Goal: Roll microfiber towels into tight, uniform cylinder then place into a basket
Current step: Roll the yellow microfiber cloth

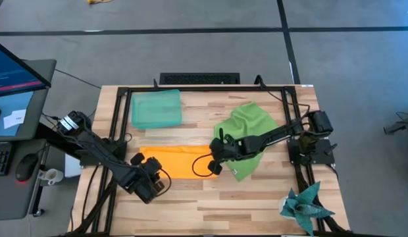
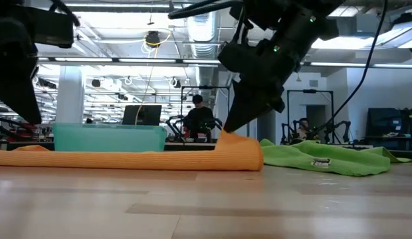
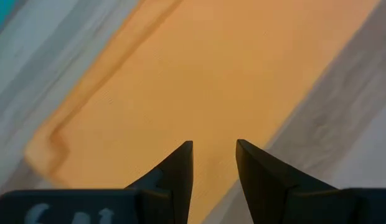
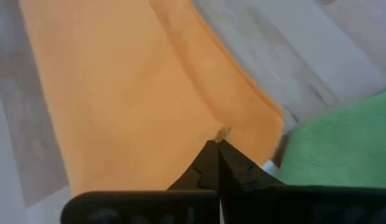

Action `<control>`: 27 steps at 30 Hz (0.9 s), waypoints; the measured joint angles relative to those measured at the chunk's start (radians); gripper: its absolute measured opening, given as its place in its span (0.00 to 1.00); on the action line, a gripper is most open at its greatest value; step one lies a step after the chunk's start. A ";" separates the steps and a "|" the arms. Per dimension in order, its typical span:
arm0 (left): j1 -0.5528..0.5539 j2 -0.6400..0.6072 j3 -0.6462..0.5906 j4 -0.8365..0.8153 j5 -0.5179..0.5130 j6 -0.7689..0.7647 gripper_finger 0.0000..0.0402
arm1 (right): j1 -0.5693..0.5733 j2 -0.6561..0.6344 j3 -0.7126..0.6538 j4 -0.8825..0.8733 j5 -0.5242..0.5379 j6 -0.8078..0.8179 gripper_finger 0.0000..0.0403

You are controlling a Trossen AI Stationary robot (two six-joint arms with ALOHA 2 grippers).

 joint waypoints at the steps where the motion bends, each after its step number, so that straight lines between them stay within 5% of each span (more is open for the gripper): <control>1: -0.004 0.000 0.000 -0.020 0.000 -0.015 0.28 | 0.002 0.000 0.007 -0.019 0.015 -0.001 0.03; 16: -0.024 -0.001 0.000 -0.188 0.055 -0.090 0.28 | 0.006 -0.048 0.013 -0.085 0.217 -0.069 0.01; 27: -0.024 -0.001 0.000 -0.186 0.035 -0.132 0.28 | -0.055 0.003 0.006 -0.135 0.167 -0.017 0.02</control>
